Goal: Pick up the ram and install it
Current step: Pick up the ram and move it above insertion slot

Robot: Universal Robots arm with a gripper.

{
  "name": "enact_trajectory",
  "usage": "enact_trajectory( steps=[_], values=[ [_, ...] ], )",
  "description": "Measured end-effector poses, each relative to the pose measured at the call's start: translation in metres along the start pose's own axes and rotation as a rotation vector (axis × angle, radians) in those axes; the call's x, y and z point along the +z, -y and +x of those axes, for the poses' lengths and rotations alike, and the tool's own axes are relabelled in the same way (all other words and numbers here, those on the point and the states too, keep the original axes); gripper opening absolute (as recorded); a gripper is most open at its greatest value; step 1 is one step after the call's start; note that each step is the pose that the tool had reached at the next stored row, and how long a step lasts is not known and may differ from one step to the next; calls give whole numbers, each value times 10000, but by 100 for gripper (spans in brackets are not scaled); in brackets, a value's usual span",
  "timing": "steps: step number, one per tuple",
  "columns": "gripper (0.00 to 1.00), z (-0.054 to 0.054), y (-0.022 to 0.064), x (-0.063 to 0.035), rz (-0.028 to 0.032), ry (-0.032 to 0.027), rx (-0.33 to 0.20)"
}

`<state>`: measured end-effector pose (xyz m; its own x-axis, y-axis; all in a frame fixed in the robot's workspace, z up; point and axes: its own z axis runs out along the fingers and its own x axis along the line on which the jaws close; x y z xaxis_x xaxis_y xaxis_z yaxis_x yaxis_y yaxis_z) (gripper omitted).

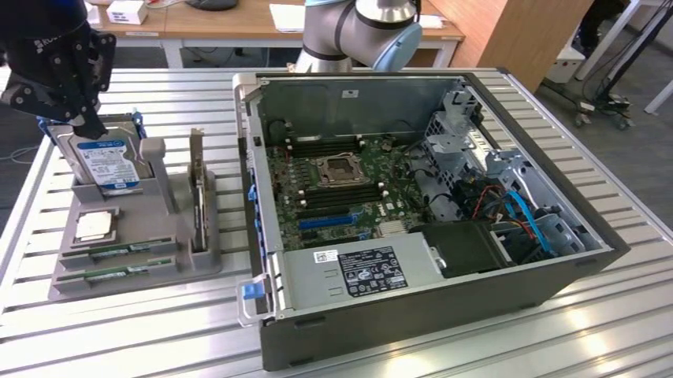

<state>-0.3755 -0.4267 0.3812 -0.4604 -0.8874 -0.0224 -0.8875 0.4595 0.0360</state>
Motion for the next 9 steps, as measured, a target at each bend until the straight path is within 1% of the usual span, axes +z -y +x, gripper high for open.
enact_trajectory(
  steps=[9],
  values=[
    [10,0,0,13,-36,-58,-1628]
  ],
)
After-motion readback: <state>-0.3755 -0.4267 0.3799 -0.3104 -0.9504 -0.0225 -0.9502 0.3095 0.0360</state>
